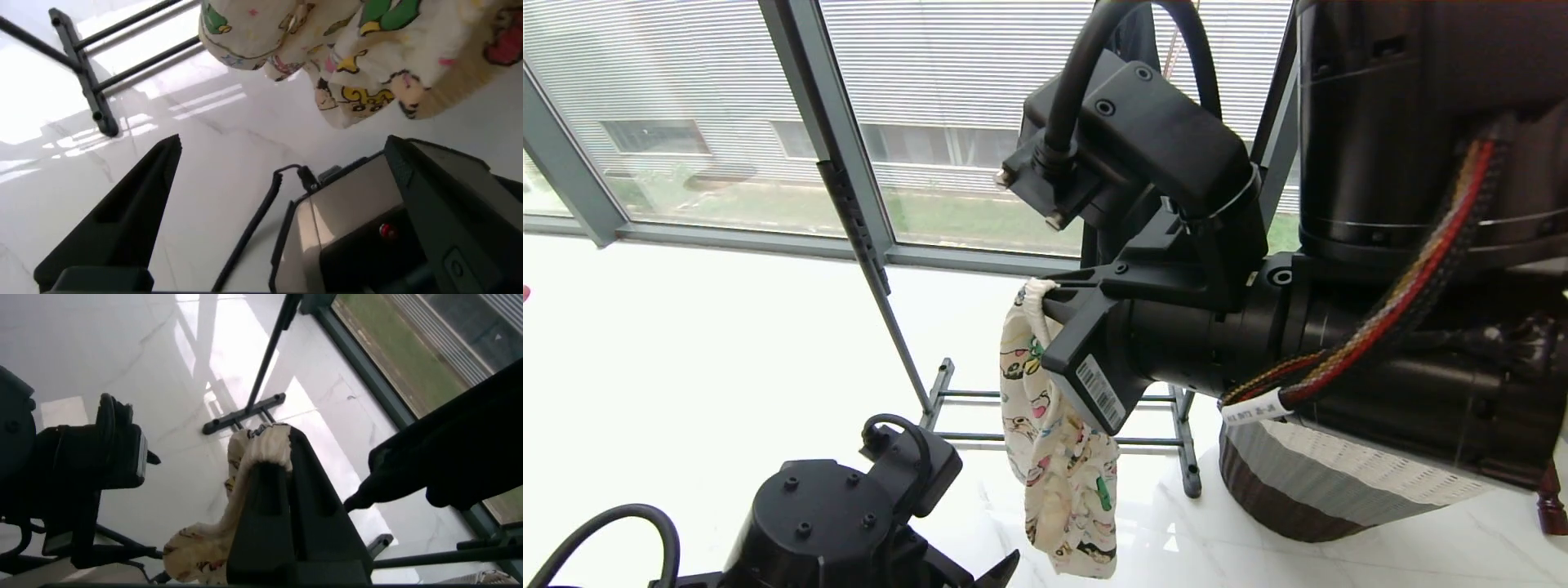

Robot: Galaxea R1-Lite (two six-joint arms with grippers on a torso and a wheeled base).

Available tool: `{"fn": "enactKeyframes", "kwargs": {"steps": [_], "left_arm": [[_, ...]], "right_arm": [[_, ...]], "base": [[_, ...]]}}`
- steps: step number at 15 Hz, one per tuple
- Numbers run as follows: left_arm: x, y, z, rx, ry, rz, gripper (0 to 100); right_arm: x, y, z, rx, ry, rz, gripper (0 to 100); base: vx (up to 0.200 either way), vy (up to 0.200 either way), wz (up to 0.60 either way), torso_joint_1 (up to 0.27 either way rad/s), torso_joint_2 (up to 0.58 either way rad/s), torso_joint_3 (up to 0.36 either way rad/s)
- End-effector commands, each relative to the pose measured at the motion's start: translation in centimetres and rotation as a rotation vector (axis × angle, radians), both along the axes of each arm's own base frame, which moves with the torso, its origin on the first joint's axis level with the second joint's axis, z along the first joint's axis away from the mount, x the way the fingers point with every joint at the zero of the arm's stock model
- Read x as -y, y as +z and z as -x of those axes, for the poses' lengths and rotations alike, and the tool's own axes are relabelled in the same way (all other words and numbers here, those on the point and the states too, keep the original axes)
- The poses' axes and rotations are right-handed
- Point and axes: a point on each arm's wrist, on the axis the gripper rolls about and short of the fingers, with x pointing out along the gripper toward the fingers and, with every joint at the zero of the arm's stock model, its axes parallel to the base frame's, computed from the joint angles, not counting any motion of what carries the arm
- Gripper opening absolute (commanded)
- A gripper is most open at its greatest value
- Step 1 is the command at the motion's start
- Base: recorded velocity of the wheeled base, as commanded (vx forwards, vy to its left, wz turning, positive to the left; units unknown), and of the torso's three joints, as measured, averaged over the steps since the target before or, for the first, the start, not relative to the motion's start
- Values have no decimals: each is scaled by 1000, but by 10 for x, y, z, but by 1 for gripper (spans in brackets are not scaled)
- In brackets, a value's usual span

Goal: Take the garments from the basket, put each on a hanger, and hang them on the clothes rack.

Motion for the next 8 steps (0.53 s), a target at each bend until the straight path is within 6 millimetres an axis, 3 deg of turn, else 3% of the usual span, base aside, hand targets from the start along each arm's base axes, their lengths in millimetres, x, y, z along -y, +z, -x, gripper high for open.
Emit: {"fn": "enactKeyframes", "kwargs": {"steps": [1,3,4,5,8], "left_arm": [[-5,-8,4,-25,34,-14,100],[-6,-5,5,-15,46,9,100],[1,20,20,81,-31,177,100],[4,30,29,122,-76,244,100],[0,38,47,147,-157,283,100]], "right_arm": [[1,0,-1,1,-5,0,0],[1,0,-2,1,-6,0,0],[3,1,-7,3,-25,-5,0],[6,5,-13,8,-44,-16,0],[4,12,-20,18,-63,-40,0]], "base": [[0,0,0,0,0,0],[0,0,0,0,0,0],[0,0,0,0,0,0],[0,0,0,0,0,0],[0,0,0,0,0,0]]}}
